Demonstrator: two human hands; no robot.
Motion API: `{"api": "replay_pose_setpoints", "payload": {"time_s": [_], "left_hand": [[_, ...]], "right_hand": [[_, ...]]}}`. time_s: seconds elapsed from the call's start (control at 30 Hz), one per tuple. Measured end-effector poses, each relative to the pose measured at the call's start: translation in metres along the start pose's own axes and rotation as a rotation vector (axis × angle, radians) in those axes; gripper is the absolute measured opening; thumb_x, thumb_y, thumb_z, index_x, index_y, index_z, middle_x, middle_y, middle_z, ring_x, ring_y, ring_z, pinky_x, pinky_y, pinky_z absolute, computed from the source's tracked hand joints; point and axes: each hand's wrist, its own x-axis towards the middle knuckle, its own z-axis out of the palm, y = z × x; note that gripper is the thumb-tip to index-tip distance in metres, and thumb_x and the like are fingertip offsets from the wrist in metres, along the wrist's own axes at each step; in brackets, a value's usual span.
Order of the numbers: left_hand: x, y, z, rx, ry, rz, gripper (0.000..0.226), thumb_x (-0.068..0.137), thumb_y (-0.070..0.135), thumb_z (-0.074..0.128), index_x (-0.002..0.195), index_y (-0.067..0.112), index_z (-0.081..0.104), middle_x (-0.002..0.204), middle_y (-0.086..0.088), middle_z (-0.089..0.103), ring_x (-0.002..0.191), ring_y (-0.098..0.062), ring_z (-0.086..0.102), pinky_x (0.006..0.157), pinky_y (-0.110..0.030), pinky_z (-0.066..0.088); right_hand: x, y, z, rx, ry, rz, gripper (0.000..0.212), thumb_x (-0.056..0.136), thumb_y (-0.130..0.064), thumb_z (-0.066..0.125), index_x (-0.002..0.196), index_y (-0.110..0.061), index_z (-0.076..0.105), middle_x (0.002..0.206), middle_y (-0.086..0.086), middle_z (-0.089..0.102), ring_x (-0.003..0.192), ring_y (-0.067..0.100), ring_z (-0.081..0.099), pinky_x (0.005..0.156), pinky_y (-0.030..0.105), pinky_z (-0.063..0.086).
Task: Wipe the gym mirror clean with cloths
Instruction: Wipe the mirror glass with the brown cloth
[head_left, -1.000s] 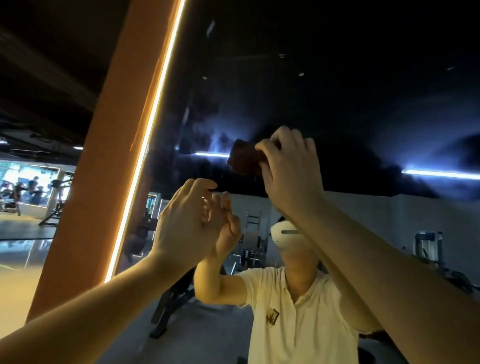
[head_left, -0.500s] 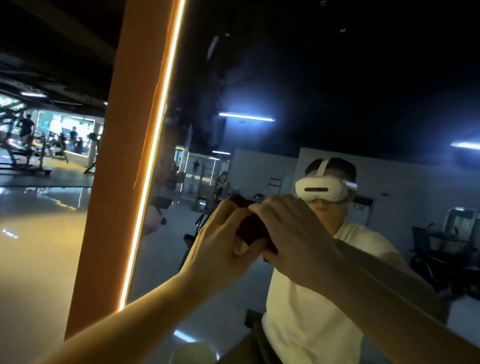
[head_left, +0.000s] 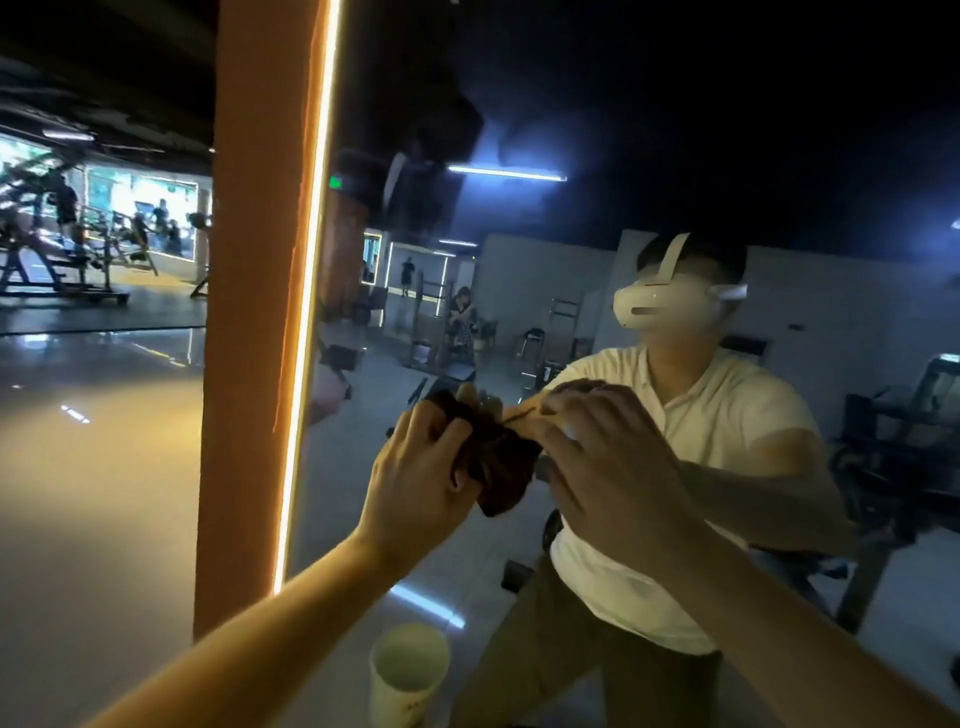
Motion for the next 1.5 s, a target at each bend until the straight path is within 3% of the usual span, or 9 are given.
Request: {"api": "replay_pose_setpoints", "payload": {"time_s": [0.3, 0.43, 0.67, 0.73, 1.0, 1.17, 1.37, 1.43, 1.5], "left_hand": [[0.154, 0.027, -0.032, -0.035, 0.272, -0.049, 0.033, 0.078, 0.023, 0.057, 0.105, 0.009, 0.068, 0.115, -0.016, 0.055, 0.1, -0.032, 0.051, 0.074, -0.036, 0.049], [0.095, 0.028, 0.003, 0.044, 0.122, 0.093, 0.038, 0.093, 0.046, 0.063, 0.11, 0.012, 0.065, 0.117, -0.019, 0.051, 0.103, -0.036, 0.047, 0.081, -0.038, 0.044], [-0.021, 0.003, 0.033, 0.157, -0.204, 0.606, 0.032, 0.107, 0.042, 0.044, 0.116, 0.021, 0.066, 0.114, -0.008, 0.061, 0.101, -0.027, 0.058, 0.093, -0.046, 0.051], [-0.001, 0.001, 0.03, 0.218, -0.14, 0.712, 0.021, 0.105, 0.034, 0.05, 0.115, 0.019, 0.061, 0.114, -0.009, 0.058, 0.1, -0.027, 0.059, 0.094, -0.043, 0.045], [0.182, 0.09, 0.018, -0.014, 0.281, 0.215, 0.042, 0.094, 0.053, 0.068, 0.108, 0.014, 0.06, 0.113, -0.016, 0.049, 0.102, -0.034, 0.045, 0.088, -0.043, 0.041], [0.097, 0.083, 0.049, 0.074, 0.154, 0.522, 0.037, 0.096, 0.05, 0.062, 0.112, 0.018, 0.053, 0.108, -0.012, 0.04, 0.095, -0.032, 0.045, 0.083, -0.047, 0.048], [0.041, 0.034, 0.058, 0.266, -0.139, 1.159, 0.032, 0.102, 0.044, 0.042, 0.119, 0.027, 0.064, 0.113, -0.005, 0.068, 0.098, -0.027, 0.067, 0.093, -0.047, 0.041], [0.086, 0.036, 0.047, 0.286, -0.072, 1.177, 0.032, 0.103, 0.039, 0.039, 0.123, 0.024, 0.059, 0.115, -0.01, 0.067, 0.102, -0.033, 0.066, 0.093, -0.049, 0.043], [0.151, 0.045, 0.028, 0.205, 0.136, 0.924, 0.026, 0.101, 0.038, 0.046, 0.113, 0.018, 0.056, 0.106, -0.016, 0.063, 0.093, -0.038, 0.062, 0.085, -0.047, 0.042]], "right_hand": [[0.032, 0.044, -0.055, 0.013, 0.214, 0.39, 0.049, 0.097, -0.017, 0.058, 0.144, -0.004, 0.053, 0.152, 0.017, 0.047, 0.142, 0.034, 0.042, 0.117, 0.052, 0.034], [0.015, 0.027, -0.039, 0.038, 0.143, 0.419, 0.054, 0.092, -0.011, 0.06, 0.146, -0.003, 0.052, 0.158, 0.018, 0.042, 0.148, 0.036, 0.037, 0.12, 0.056, 0.029], [-0.016, 0.001, -0.016, 0.019, 0.028, 0.381, 0.054, 0.091, -0.013, 0.058, 0.145, -0.004, 0.053, 0.162, 0.018, 0.037, 0.153, 0.035, 0.029, 0.119, 0.059, 0.028], [-0.015, 0.006, -0.022, 0.011, 0.034, 0.379, 0.054, 0.092, -0.013, 0.057, 0.145, -0.004, 0.053, 0.161, 0.017, 0.038, 0.152, 0.034, 0.031, 0.119, 0.058, 0.029], [-0.014, 0.055, -0.056, -0.028, 0.16, 0.566, 0.05, 0.099, -0.017, 0.052, 0.148, -0.005, 0.051, 0.16, 0.016, 0.039, 0.15, 0.033, 0.034, 0.12, 0.053, 0.031], [-0.021, 0.055, -0.055, -0.038, 0.177, 0.617, 0.048, 0.102, -0.019, 0.047, 0.149, -0.005, 0.05, 0.162, 0.015, 0.037, 0.153, 0.032, 0.03, 0.122, 0.053, 0.03], [-0.033, 0.033, -0.048, -0.037, 0.068, 0.605, 0.051, 0.105, -0.025, 0.033, 0.147, -0.006, 0.052, 0.162, 0.014, 0.037, 0.153, 0.032, 0.03, 0.119, 0.056, 0.032], [-0.034, 0.035, -0.055, -0.041, 0.046, 0.585, 0.053, 0.103, -0.025, 0.034, 0.149, -0.005, 0.051, 0.162, 0.013, 0.039, 0.151, 0.031, 0.033, 0.12, 0.054, 0.032], [-0.031, 0.039, -0.061, -0.039, 0.052, 0.571, 0.053, 0.102, -0.025, 0.035, 0.149, -0.005, 0.05, 0.158, 0.014, 0.044, 0.148, 0.031, 0.039, 0.118, 0.054, 0.036]]}}
